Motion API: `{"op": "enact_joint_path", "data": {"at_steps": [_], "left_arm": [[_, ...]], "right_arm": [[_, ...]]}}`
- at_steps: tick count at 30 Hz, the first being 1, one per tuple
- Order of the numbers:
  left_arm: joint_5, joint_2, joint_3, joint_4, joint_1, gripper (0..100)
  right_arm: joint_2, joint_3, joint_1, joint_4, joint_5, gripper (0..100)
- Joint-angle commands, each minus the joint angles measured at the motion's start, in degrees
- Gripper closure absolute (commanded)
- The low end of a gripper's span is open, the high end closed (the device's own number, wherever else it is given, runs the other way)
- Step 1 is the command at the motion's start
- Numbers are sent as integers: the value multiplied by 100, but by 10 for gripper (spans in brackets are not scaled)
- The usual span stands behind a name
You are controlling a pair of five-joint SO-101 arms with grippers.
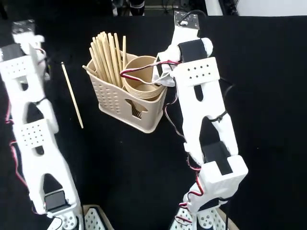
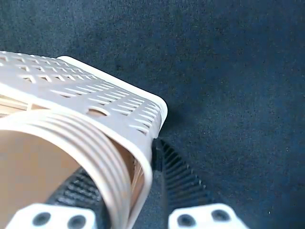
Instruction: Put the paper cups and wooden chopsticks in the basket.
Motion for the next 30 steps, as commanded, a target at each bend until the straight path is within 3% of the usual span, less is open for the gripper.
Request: {"op": "enact_joint_path", "data": {"at_steps": [1,9,14,18,23,27,30], "left_arm": [[158,-2180,1851,18,-57,971],[141,-6022,5253,-818,-13,970],[158,-8589,7495,-2145,189,970],[167,-10646,9376,-3991,681,970],[176,-12519,11600,-7095,1745,970],[167,-13108,12804,-9037,2695,970],[167,-12844,13226,-9670,3125,970]], "right_arm": [[127,4,-88,158,-26,987],[127,4,-105,149,-18,987],[163,4,-114,149,-18,987],[163,13,-123,149,132,987],[163,13,-114,158,132,987],[171,13,-114,158,132,987],[171,31,-114,158,132,987]]}}
